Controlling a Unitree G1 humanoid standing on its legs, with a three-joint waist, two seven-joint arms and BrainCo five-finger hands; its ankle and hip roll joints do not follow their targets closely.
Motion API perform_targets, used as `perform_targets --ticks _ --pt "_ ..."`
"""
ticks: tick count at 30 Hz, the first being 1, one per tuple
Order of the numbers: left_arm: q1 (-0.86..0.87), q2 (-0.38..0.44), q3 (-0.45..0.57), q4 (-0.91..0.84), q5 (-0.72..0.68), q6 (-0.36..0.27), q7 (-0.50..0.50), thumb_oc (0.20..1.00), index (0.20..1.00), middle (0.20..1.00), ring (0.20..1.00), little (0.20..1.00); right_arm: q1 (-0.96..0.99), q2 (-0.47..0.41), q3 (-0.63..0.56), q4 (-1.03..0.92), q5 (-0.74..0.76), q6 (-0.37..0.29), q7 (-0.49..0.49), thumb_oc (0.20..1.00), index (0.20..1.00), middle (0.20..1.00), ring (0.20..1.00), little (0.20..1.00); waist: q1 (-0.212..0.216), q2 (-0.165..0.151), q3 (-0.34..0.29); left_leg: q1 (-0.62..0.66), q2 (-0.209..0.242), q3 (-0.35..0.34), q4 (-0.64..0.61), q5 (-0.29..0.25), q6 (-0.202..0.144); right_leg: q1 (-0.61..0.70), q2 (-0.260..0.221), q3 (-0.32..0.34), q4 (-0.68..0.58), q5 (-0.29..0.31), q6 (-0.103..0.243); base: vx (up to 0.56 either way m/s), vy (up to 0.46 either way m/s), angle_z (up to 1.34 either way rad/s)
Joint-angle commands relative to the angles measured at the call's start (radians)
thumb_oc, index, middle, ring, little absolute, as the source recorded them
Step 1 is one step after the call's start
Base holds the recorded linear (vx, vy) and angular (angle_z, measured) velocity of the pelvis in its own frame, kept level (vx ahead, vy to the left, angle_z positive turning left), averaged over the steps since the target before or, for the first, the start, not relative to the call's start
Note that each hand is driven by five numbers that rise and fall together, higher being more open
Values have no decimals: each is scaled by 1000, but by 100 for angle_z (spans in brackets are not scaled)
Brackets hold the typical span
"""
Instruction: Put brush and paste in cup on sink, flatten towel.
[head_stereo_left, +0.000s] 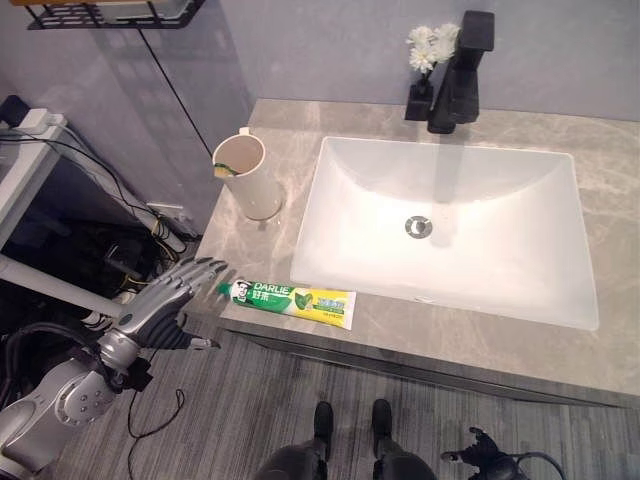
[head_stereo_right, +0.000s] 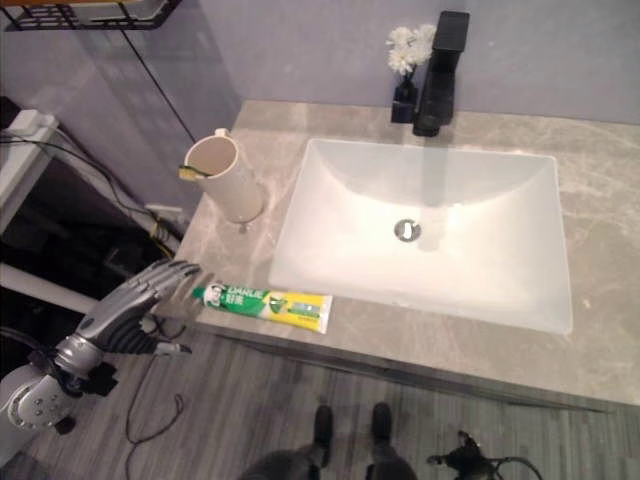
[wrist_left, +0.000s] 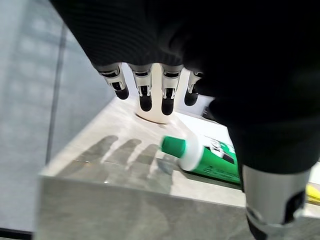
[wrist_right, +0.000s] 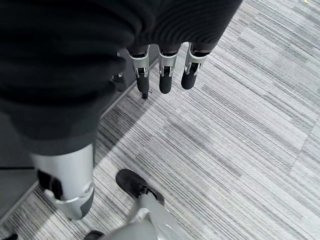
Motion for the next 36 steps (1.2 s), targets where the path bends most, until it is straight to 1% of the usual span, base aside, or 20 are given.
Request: perform_targets --ticks 1,8,14,18,20,29,33,36 --pt "-45 27 -29 -7 5 -26 13 1000 1000 1000 1000 1000 -4 24 47 -5 46 -15 -26 1000 1000 1000 1000 1000 -19 -46 -48 3 49 -47 5 -29 -53 -12 -126 45 9 14 113 2 -14 -3" --pt "-65 13 -72 -6 -11 -25 3 1000 1000 1000 1000 1000 9 26 57 -11 44 -16 -35 1000 1000 1000 1000 1000 -28 -60 -49 1 58 -35 5 -32 -53 -24 -116 57 9 15 111 22 -6 -11" --pt "-77 5 -87 -1 -11 -20 4 1000 1000 1000 1000 1000 8 31 67 -17 34 -14 -38 1000 1000 1000 1000 1000 -37 -67 -43 -2 61 -27 5 -33 -53 -34 -112 67 9 18 109 7 -3 -5" --pt "-87 -6 -103 9 -6 -12 1 1000 1000 1000 1000 1000 6 35 69 -19 38 -15 -40 1000 1000 1000 1000 1000 -41 -78 -39 -2 66 -17 5 -34 -54 -41 -106 78 9 18 108 18 -3 -10" --pt "-88 -26 -115 28 -15 -7 0 1000 1000 1000 1000 1000 2 37 70 -23 46 -17 -45 1000 1000 1000 1000 1000 -40 -84 -36 -3 71 -15 5 -34 -54 -46 -103 80 9 19 108 15 -8 -6" --pt "-67 -72 -112 35 -55 12 -25 1000 1000 1000 1000 1000 -2 47 75 -27 49 -13 -49 1000 1000 1000 1000 1000 -40 -102 -34 10 78 -7 5 -40 -53 -38 -93 90 9 12 105 12 -4 0" --pt "-68 -62 -115 38 -29 17 -35 1000 1000 1000 1000 1000 -5 50 79 -31 47 -15 -50 1000 1000 1000 1000 1000 -41 -105 -35 17 81 -3 5 -44 -53 -36 -90 95 9 9 104 0 0 0" --pt "-63 -74 -114 35 -54 18 -46 1000 1000 1000 1000 1000 -4 52 92 -34 31 -13 -49 1000 1000 1000 1000 1000 -40 -108 -35 22 83 0 5 -46 -53 -35 -88 98 9 8 103 0 0 0"
